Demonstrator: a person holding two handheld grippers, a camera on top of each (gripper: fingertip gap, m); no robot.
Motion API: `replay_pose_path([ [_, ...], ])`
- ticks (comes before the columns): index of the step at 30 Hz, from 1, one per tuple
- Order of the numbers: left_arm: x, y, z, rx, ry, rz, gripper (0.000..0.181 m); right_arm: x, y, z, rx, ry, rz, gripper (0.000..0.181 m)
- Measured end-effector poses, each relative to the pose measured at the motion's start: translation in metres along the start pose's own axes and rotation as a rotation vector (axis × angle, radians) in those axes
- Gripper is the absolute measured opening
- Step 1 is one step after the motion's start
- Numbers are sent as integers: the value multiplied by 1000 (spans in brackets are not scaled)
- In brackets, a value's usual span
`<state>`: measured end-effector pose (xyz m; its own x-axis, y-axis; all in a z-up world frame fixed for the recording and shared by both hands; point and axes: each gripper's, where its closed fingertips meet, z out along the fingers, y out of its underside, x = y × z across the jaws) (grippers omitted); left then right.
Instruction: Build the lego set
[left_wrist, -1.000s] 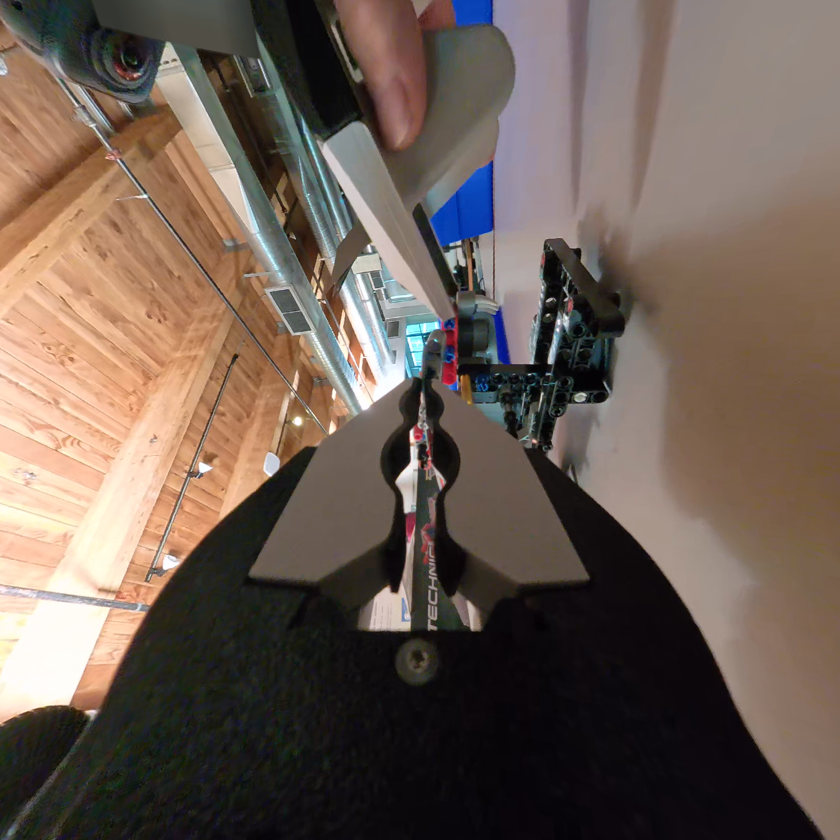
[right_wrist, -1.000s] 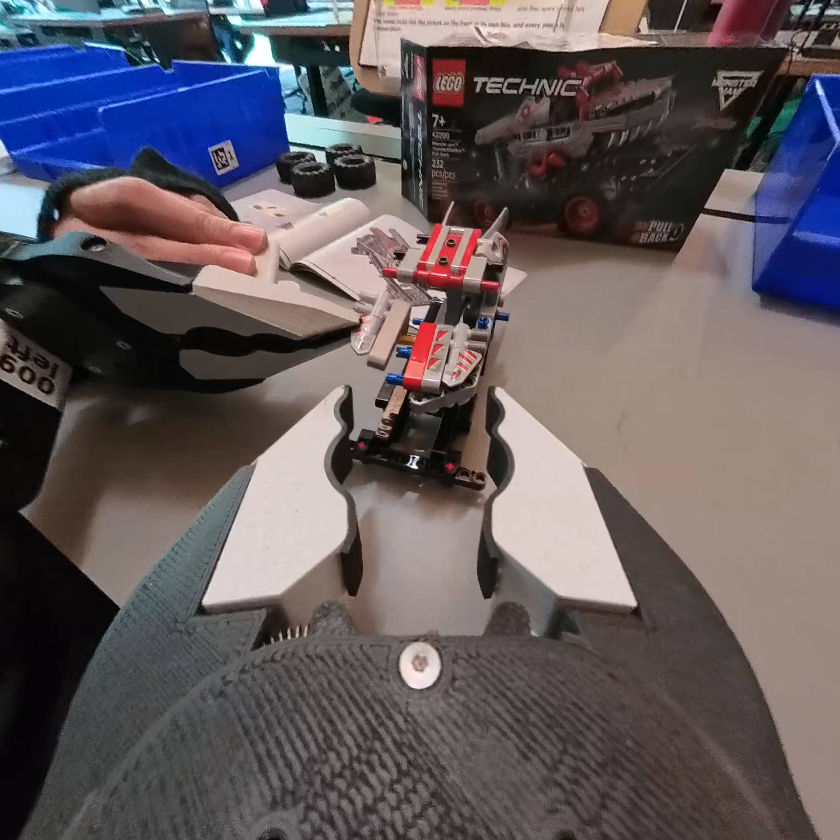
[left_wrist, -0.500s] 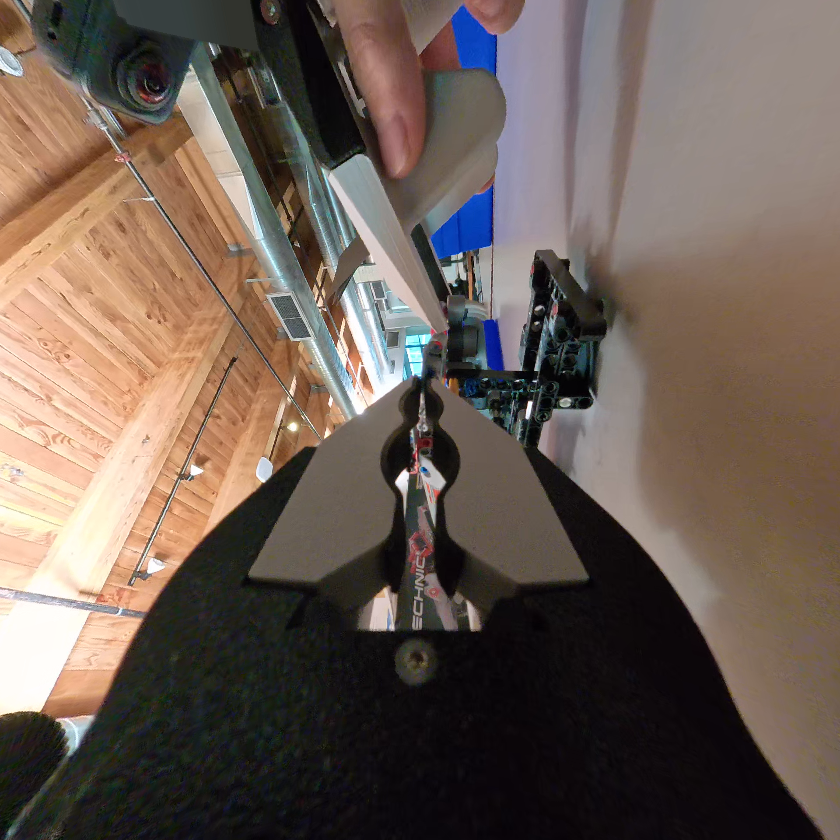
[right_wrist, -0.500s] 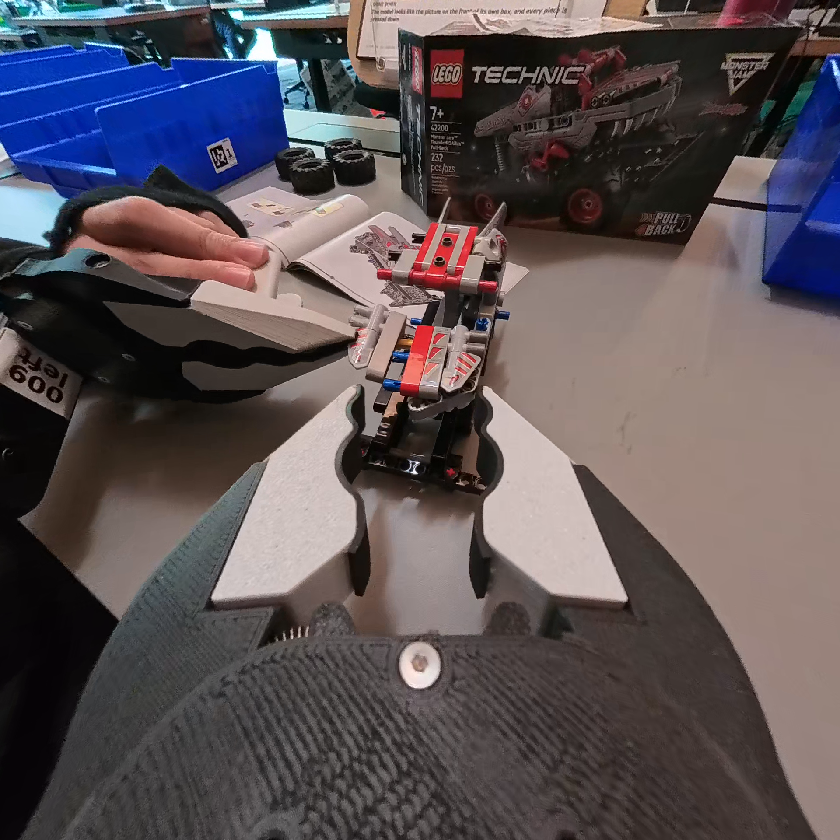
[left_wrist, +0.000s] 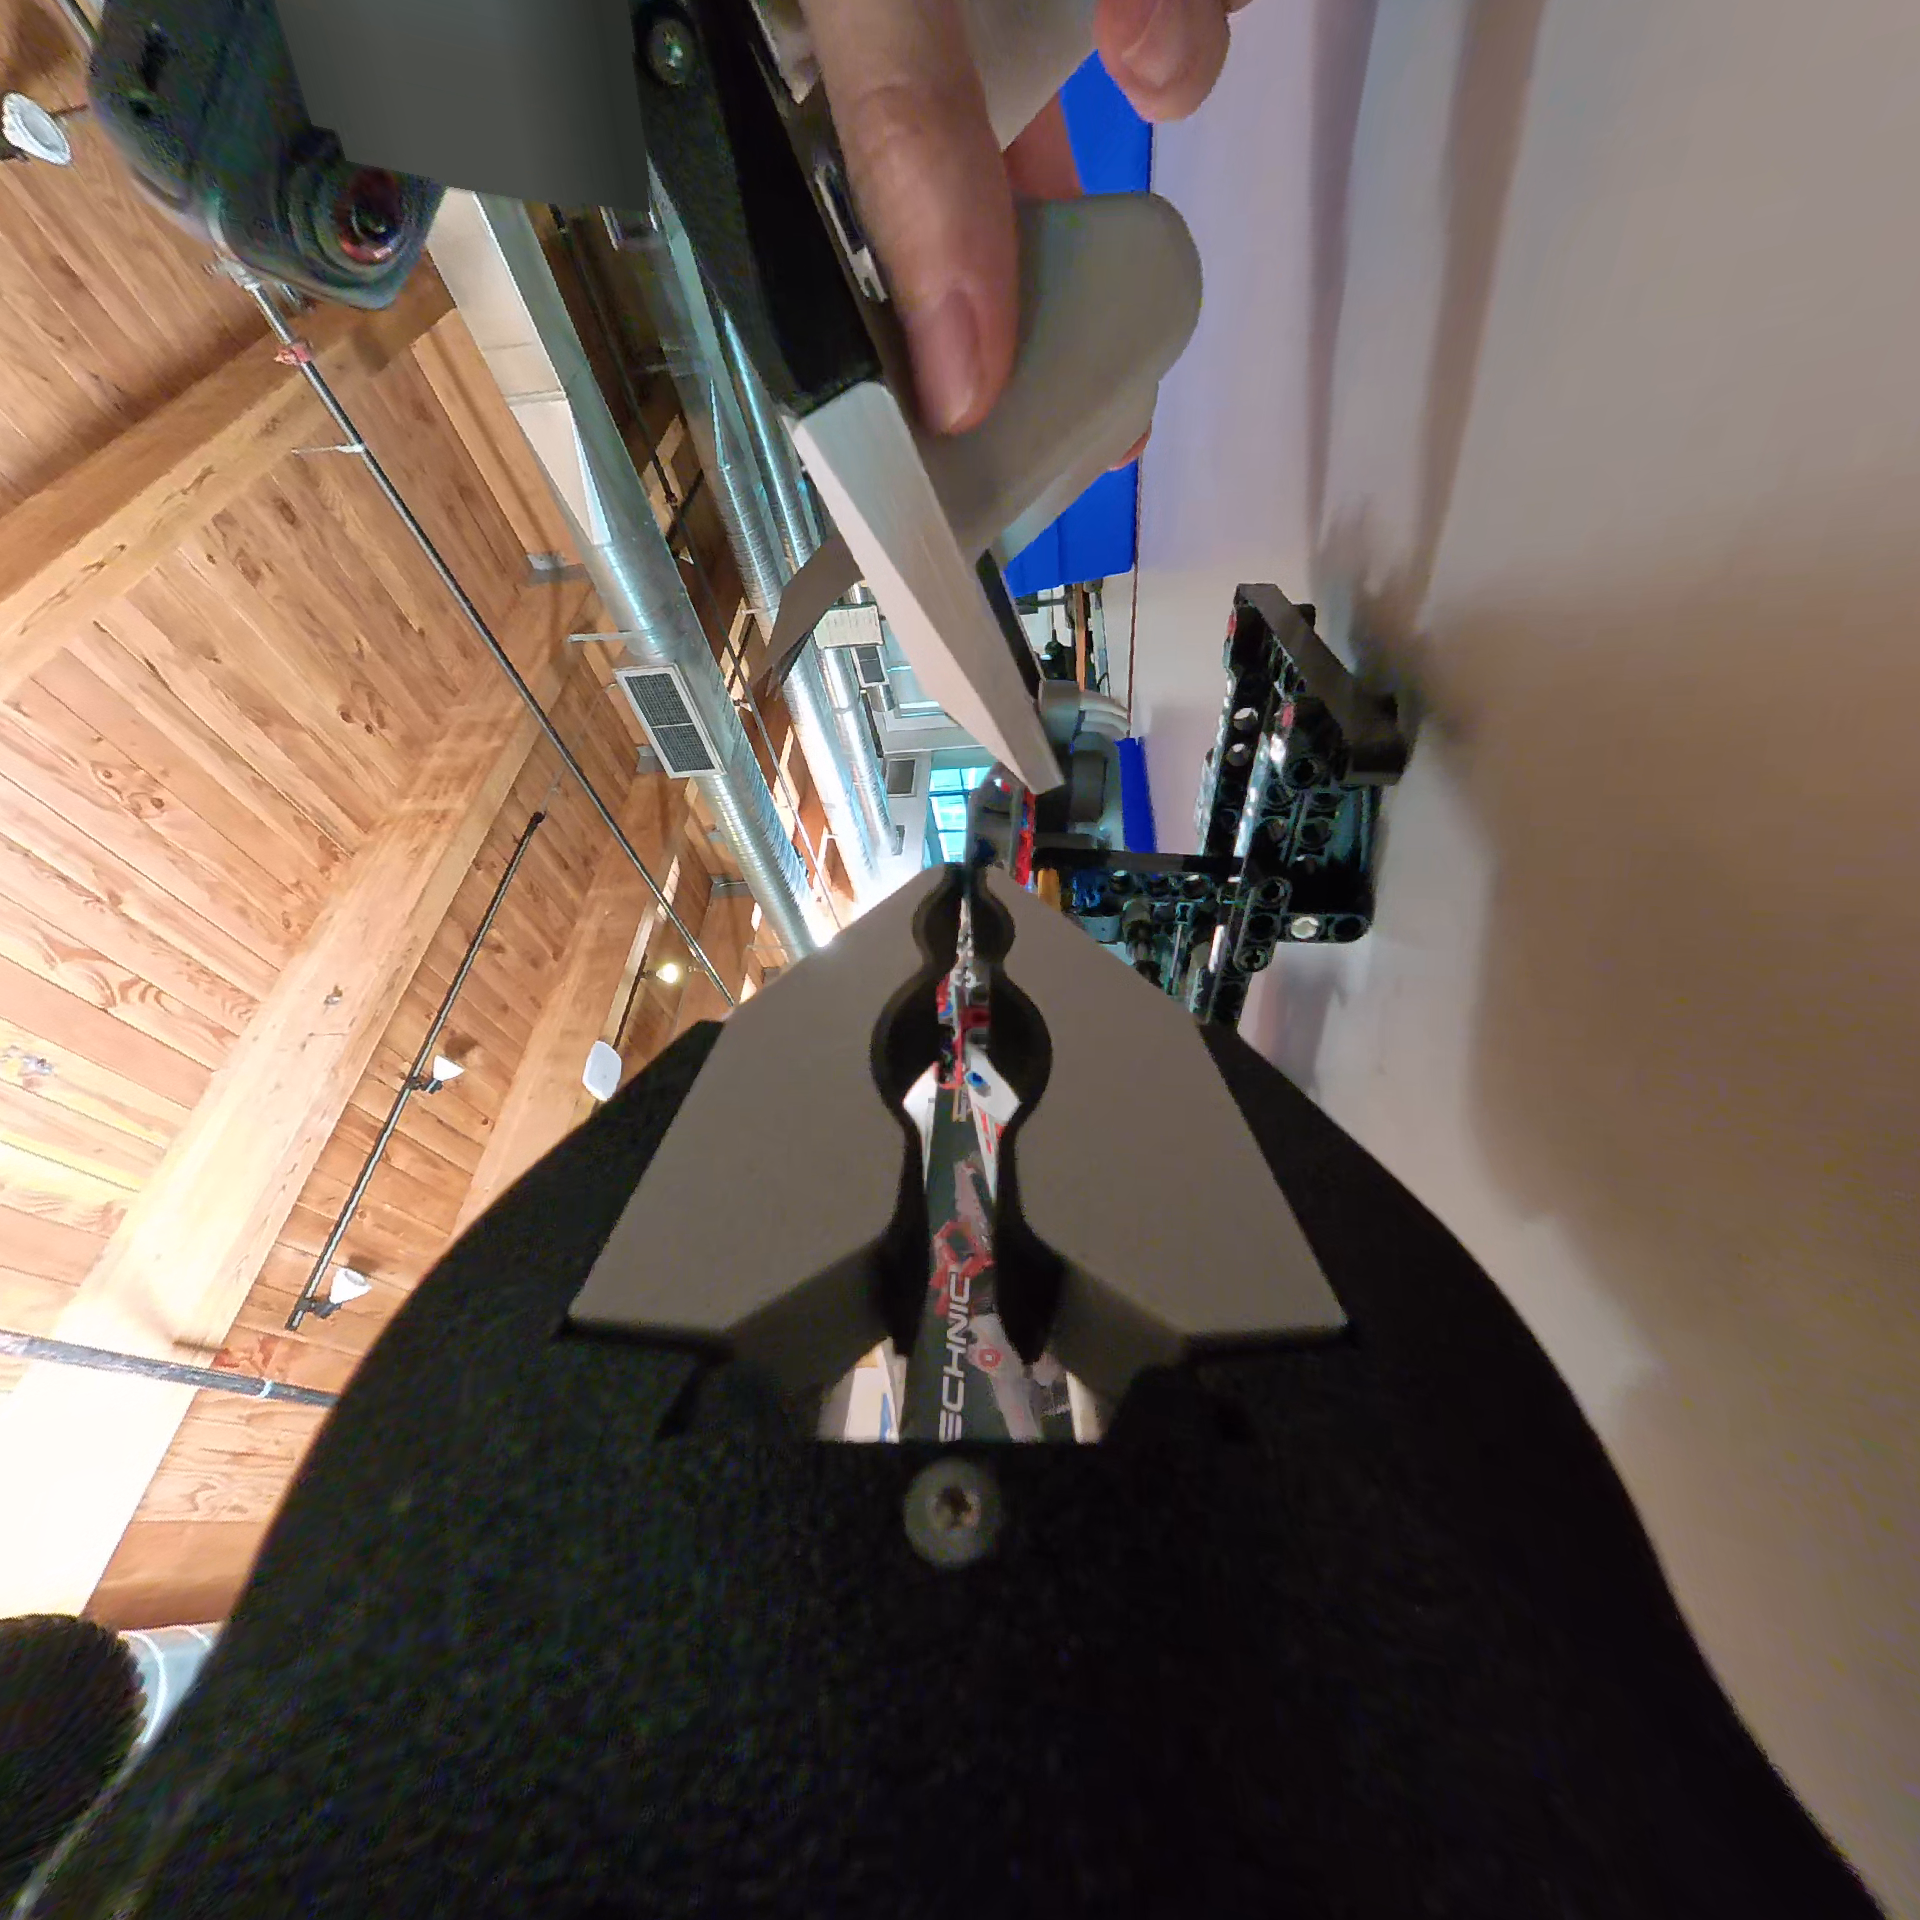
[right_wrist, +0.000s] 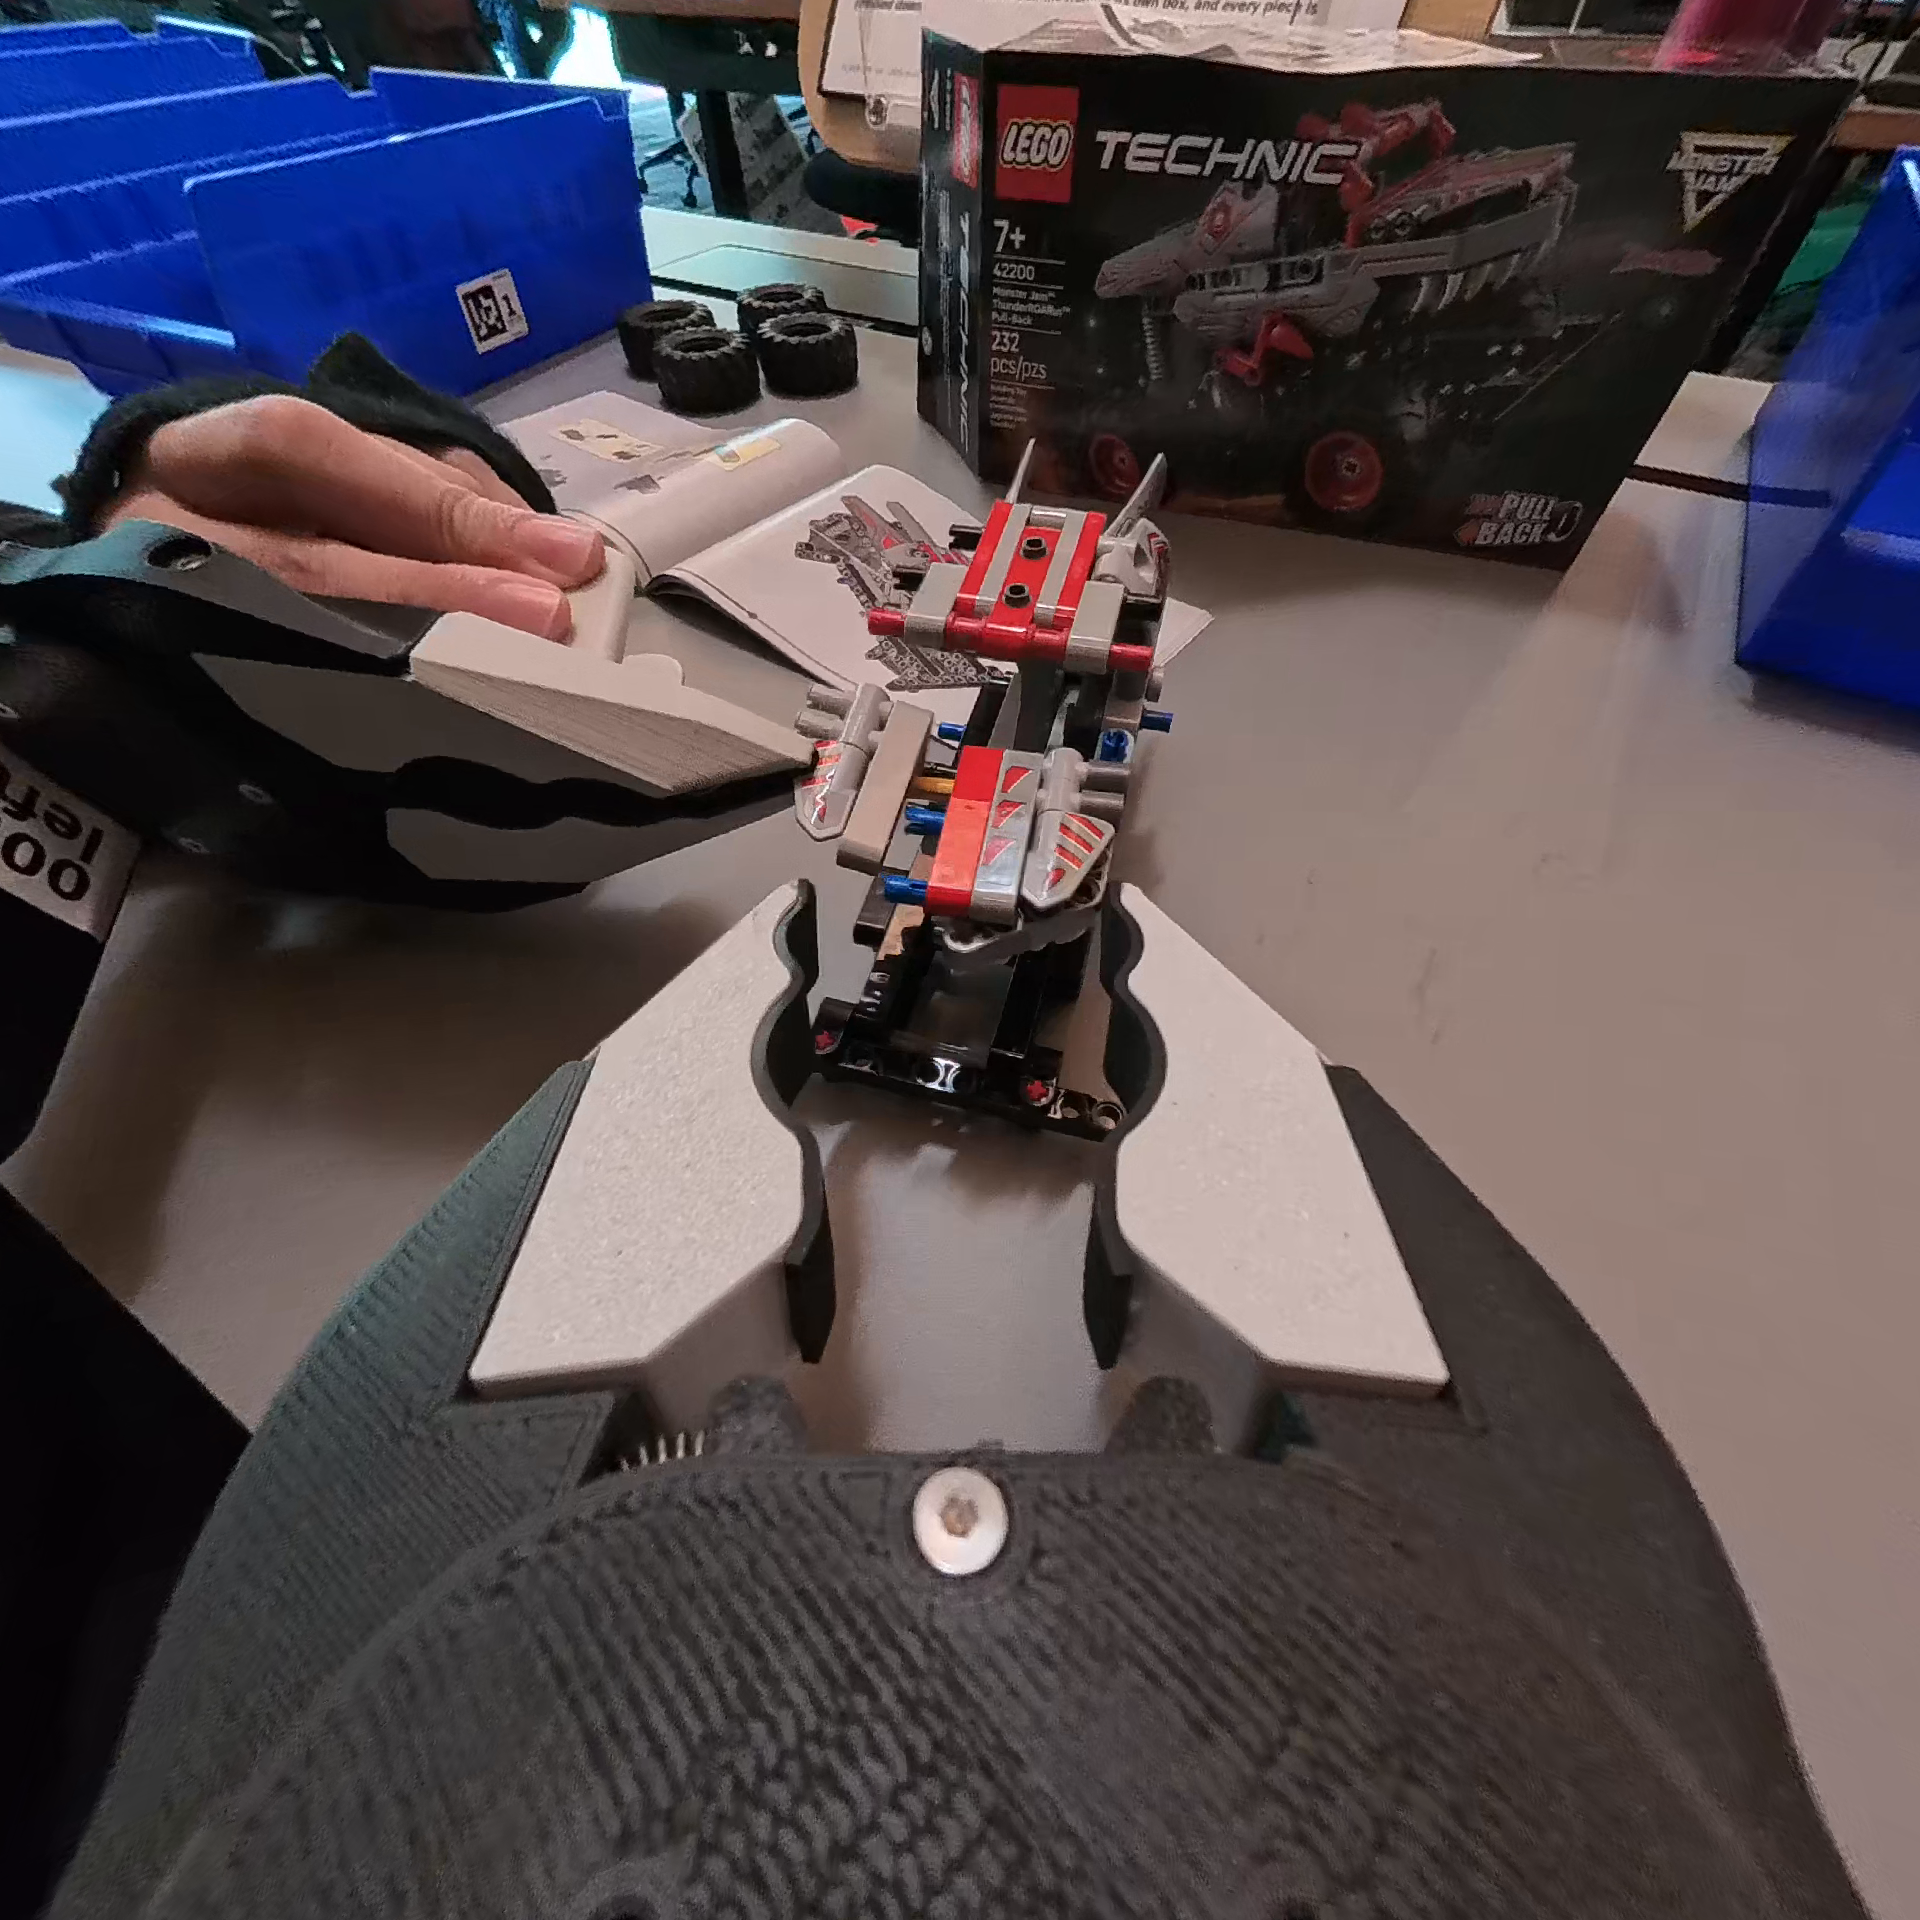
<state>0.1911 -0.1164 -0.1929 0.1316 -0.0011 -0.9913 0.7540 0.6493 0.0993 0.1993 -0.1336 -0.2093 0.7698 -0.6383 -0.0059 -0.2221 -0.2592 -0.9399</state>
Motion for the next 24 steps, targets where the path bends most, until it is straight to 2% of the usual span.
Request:
replay_pose_path([
  [6, 0, -1, -1, -3, -4, 5, 0, -1, 0, 0, 2, -13, 3, 56],
  [10, -1, -1, -3, 0, -5, 1, 0, 2, -5, -5, 46, -6, 22, 54],
  [15, -1, -2, -5, -5, 1, -27, 0, 0, -1, -10, 32, -33, 49, 51],
  [24, -10, -12, -11, -2, -26, -22, 0, 0, 0, -13, 32, -39, 73, 59],
])
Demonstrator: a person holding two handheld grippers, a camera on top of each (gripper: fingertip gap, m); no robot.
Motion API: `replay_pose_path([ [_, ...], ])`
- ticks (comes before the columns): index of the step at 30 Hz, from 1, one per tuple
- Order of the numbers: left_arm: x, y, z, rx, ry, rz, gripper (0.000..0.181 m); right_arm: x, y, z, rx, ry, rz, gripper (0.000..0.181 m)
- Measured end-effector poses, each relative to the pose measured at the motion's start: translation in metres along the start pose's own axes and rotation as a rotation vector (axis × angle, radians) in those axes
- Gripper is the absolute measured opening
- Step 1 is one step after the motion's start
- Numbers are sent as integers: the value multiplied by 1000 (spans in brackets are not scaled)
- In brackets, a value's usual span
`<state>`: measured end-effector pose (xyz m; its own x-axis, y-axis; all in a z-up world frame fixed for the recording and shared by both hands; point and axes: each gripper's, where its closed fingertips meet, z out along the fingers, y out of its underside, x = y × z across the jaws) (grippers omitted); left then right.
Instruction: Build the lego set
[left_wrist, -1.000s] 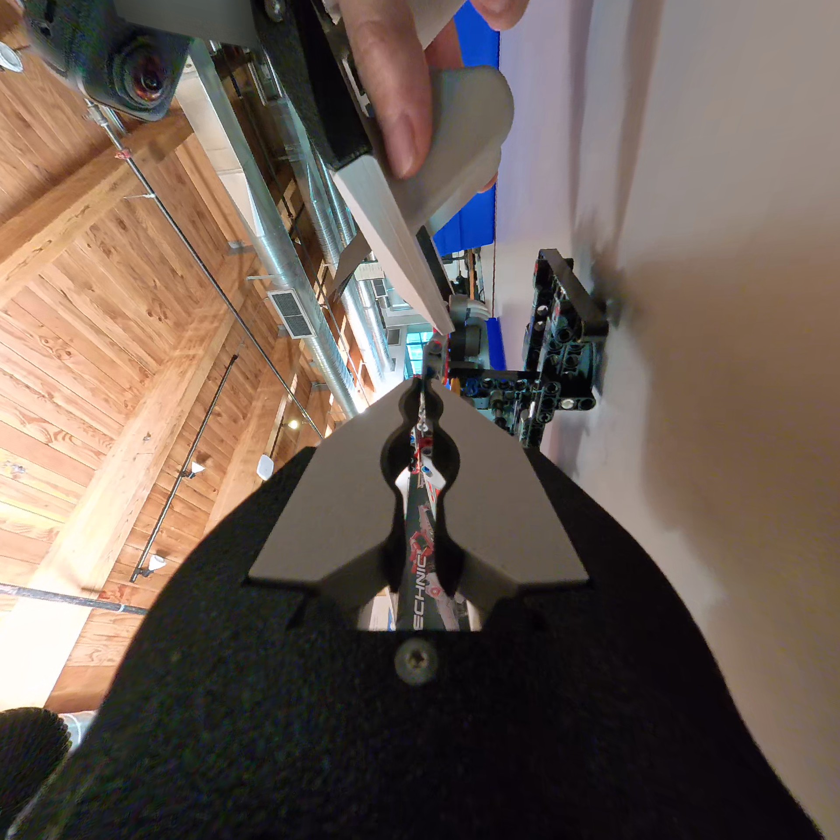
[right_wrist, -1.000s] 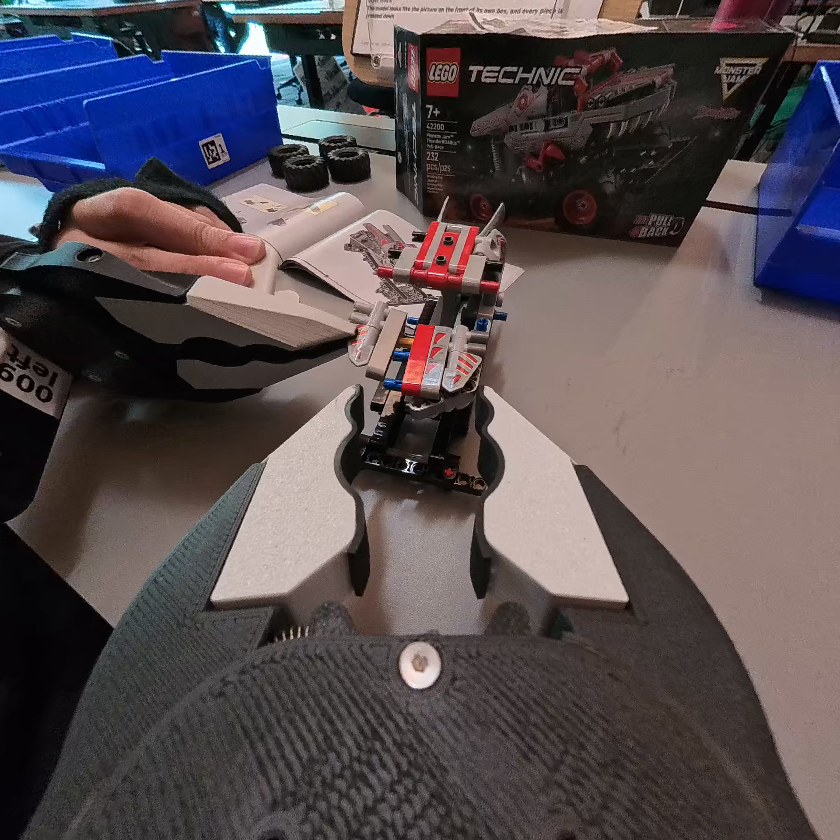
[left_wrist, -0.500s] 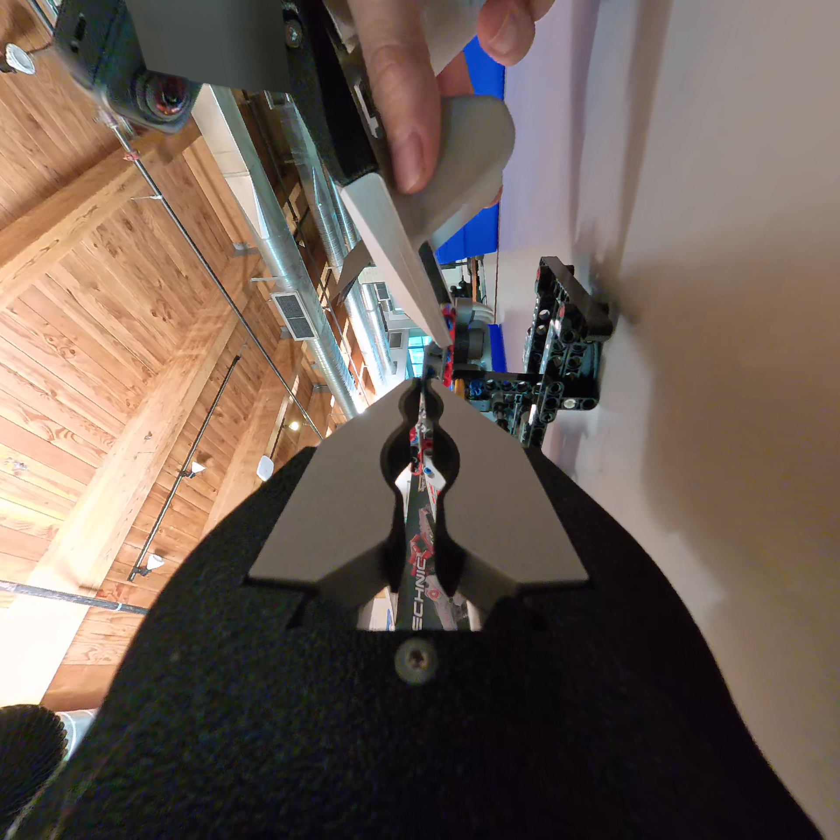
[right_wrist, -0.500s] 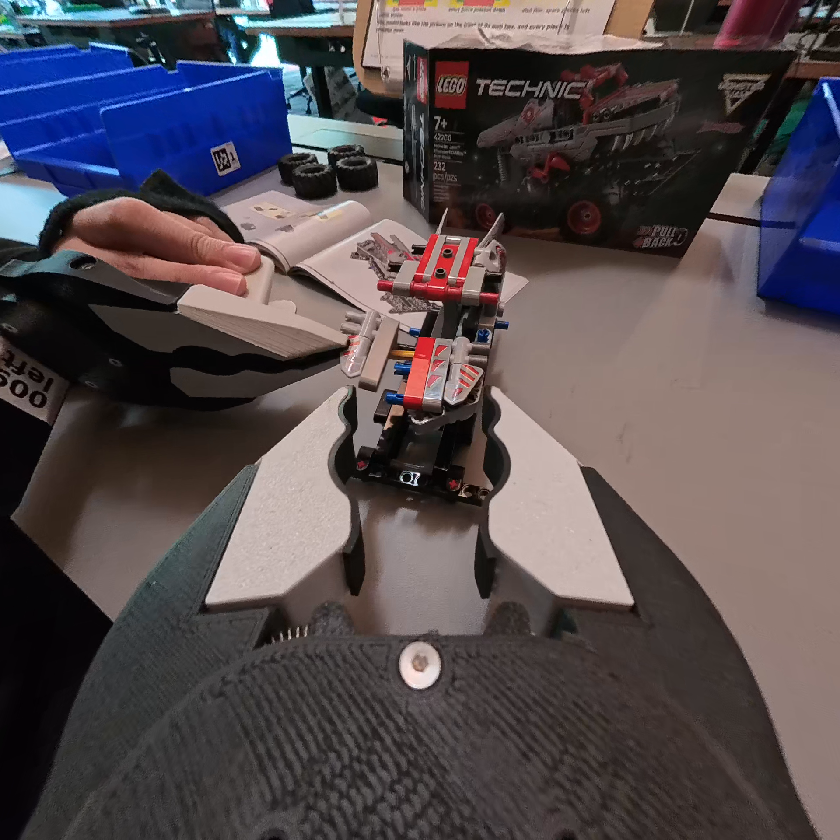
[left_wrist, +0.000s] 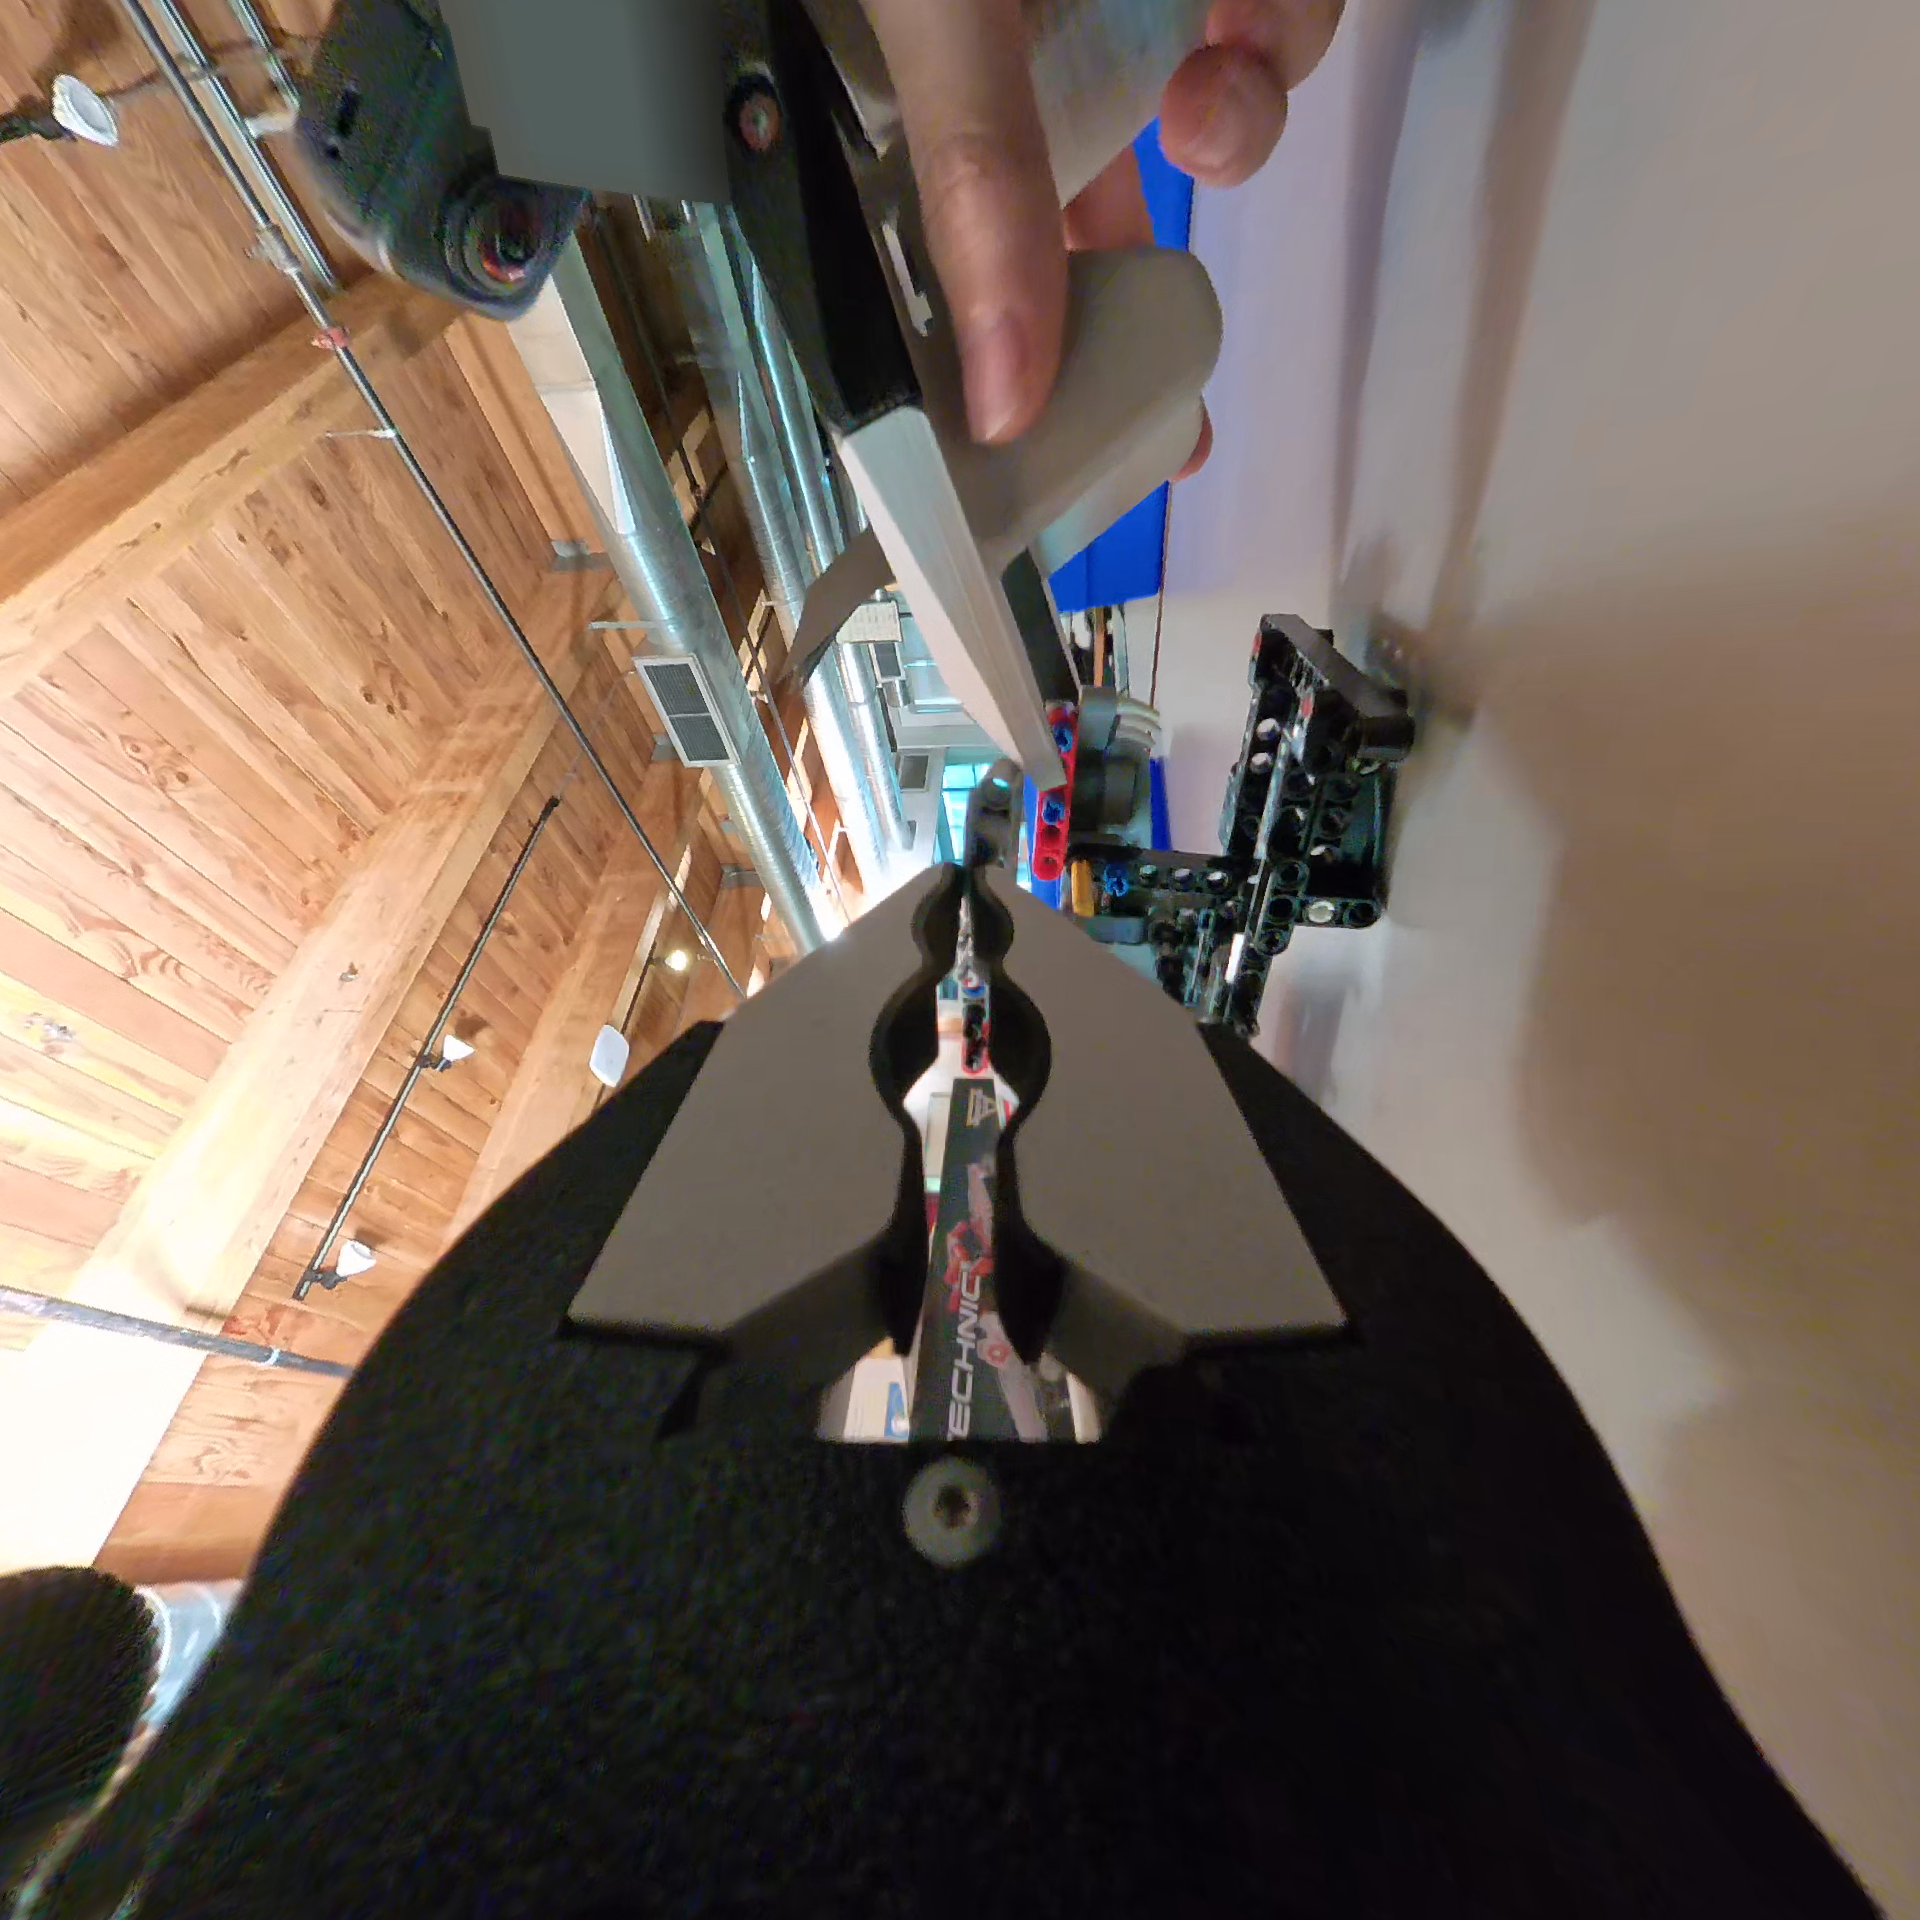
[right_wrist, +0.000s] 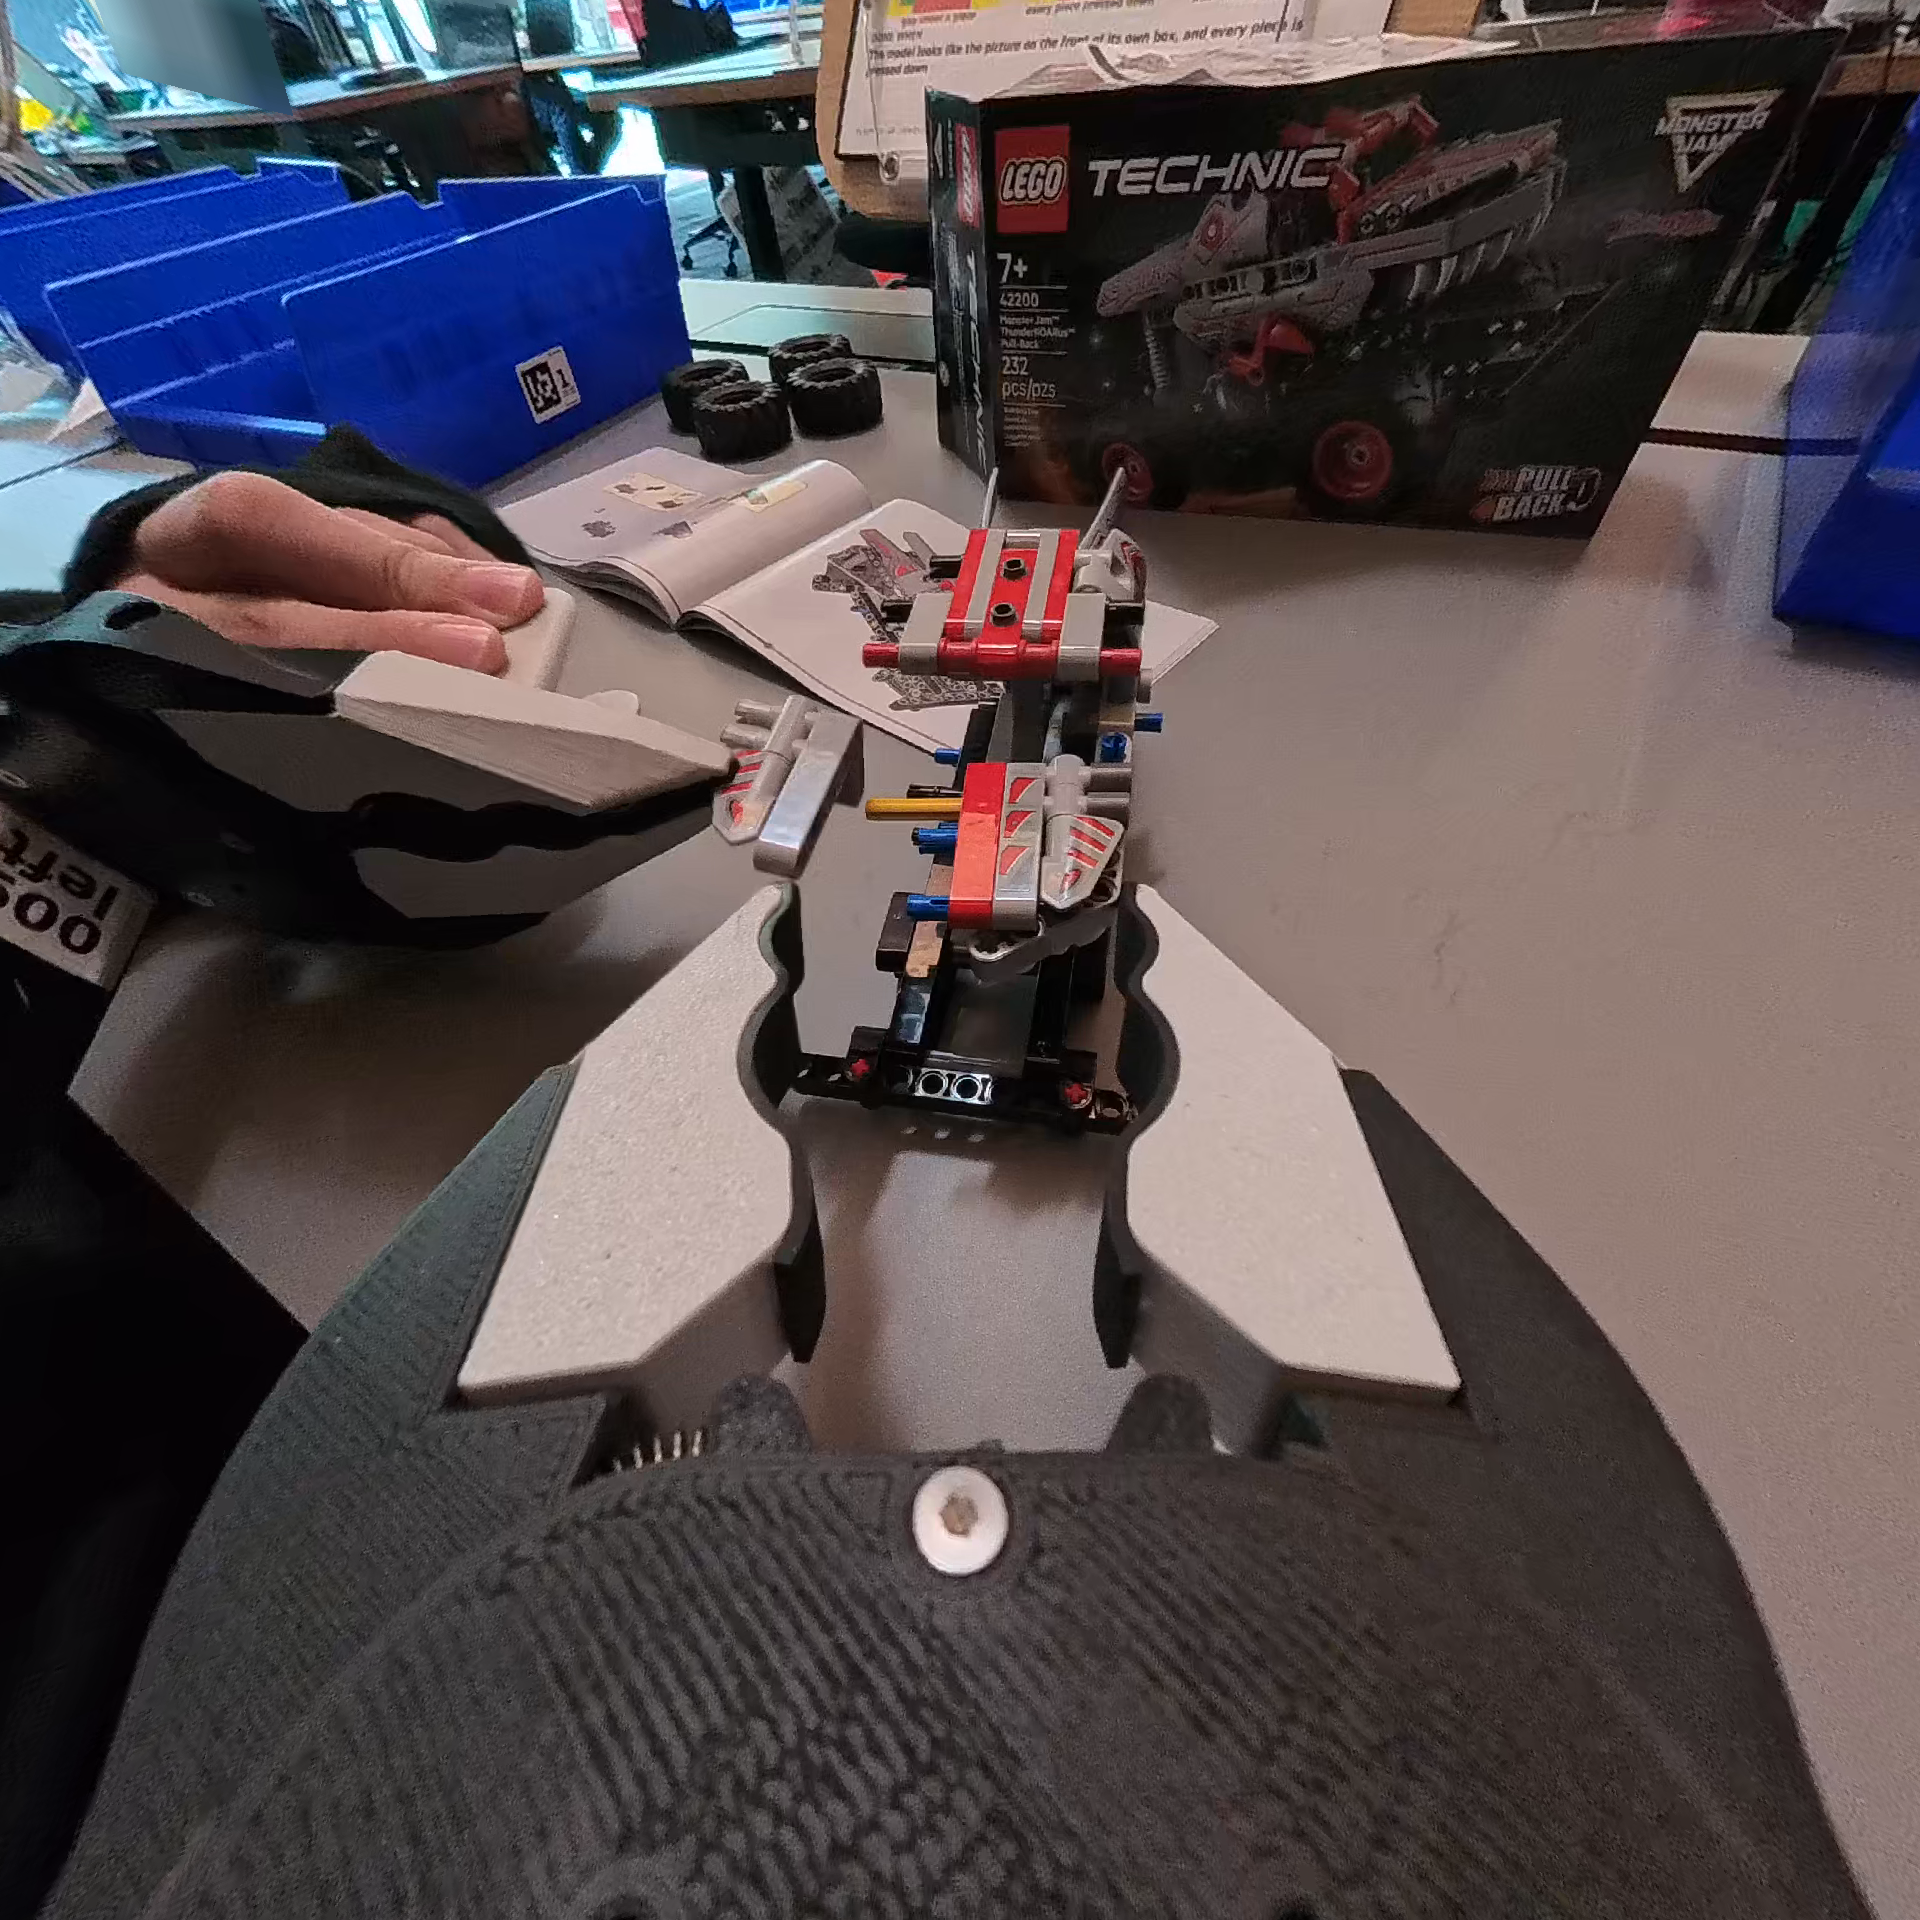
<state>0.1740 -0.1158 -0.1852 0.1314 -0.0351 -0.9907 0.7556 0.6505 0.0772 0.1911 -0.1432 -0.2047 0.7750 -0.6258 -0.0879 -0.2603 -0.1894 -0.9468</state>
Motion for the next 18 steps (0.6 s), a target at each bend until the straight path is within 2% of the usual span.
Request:
replay_pose_path([
  [10, 5, -8, 3, 7, 17, -1, 0, -9, 5, -4, -16, -71, 21, 66],
  [18, 7, -7, 9, -25, 18, 26, 0, -5, 6, -4, -19, -40, 27, 66],
])
